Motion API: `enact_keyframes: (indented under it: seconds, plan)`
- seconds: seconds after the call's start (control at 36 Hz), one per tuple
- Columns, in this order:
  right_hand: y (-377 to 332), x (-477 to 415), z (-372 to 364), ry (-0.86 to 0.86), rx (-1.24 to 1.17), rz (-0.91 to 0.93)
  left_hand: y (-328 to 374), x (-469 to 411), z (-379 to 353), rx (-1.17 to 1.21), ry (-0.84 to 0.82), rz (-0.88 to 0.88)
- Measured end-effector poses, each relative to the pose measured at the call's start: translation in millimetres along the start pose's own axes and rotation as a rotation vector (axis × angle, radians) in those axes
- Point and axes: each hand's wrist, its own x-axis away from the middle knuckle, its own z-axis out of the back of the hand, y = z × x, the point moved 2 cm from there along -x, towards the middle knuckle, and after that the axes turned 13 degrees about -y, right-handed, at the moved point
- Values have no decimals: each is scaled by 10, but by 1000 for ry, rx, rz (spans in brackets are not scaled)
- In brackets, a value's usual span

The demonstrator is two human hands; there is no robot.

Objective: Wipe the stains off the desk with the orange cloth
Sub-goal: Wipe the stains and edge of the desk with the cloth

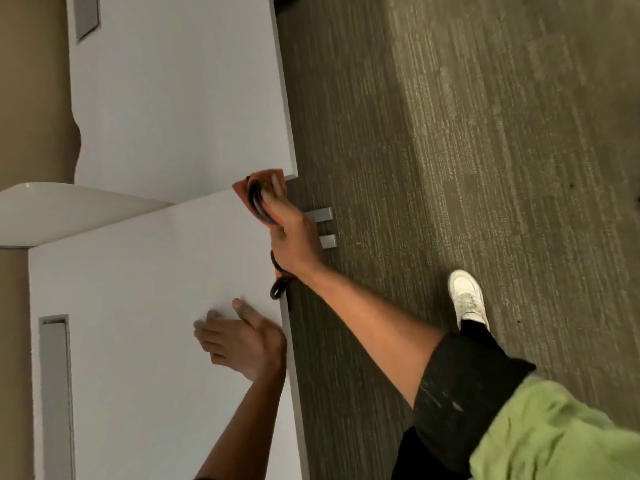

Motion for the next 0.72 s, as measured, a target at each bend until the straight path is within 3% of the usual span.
enact_keyframes:
  seconds: [0.31, 0.58, 0.72]
  plan:
    - [113, 971, -223, -126, 1, 4, -2, -7, -13, 3, -3, 2]
    - [-21, -153, 91, -75, 29, 10, 8, -1, -3, 12, -7, 8]
    - [4, 331, -30, -83, 39, -18, -7, -8, 1, 28, -13, 9]
